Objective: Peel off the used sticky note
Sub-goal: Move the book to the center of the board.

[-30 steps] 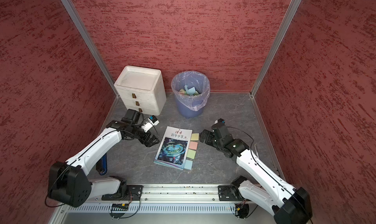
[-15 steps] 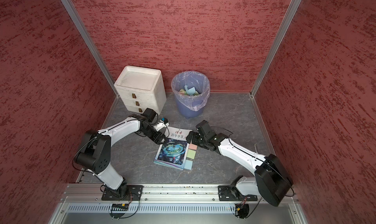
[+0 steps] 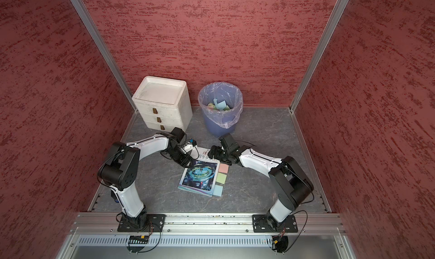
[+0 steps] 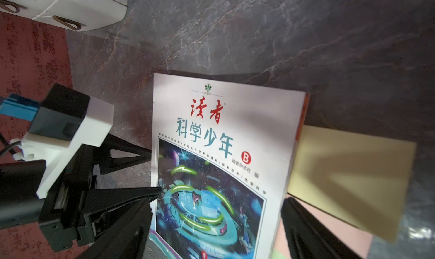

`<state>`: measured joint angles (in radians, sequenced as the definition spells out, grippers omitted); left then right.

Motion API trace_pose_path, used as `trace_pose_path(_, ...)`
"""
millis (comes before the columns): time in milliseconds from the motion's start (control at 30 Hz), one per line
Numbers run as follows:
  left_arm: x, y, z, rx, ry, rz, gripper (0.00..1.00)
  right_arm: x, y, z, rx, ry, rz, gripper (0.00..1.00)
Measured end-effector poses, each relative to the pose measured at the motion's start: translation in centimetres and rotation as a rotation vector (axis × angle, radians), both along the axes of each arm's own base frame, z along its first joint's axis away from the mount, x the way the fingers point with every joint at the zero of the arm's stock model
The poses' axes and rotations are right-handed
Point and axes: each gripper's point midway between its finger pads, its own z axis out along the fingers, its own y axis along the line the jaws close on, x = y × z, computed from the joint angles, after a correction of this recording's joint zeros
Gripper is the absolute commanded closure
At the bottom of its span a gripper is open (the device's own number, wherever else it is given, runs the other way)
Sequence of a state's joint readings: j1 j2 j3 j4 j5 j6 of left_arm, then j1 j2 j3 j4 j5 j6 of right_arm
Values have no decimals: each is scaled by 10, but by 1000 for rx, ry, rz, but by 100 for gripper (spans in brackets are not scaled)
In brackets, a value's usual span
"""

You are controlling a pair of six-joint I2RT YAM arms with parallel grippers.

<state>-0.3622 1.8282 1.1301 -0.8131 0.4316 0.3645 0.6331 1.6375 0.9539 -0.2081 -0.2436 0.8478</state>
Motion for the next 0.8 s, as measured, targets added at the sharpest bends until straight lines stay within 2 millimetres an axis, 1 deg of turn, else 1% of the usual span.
trace_pose_path(100,-3,-4,-1,4,-2,-16,43,2,-1,0,7,1,-6,9)
trace_pose_path(200,-9,-13,-1,4,-1,-51,43,5,-5,-2,12,-2,-17,10)
trace_pose_path(300,-19,-24,-1,3,1,-95,43,2,-15,-10,3,17,-35,10)
trace_pose_path(400,-24,-30,-1,4,2,-118,44,-4,-27,-16,-7,33,-52,10)
trace_pose_path(500,-25,-30,-2,9,-1,-122,48,-7,-40,-15,-7,32,-74,10)
trace_pose_path(633,-23,-27,-3,24,-11,-126,51,-5,-56,-10,0,18,-108,10)
trace_pose_path(700,-23,-26,-4,33,-15,-126,52,-2,-60,-9,3,12,-117,10)
trace_pose_path(800,-22,-26,-4,38,-19,-127,54,-1,-60,-10,9,17,-111,11)
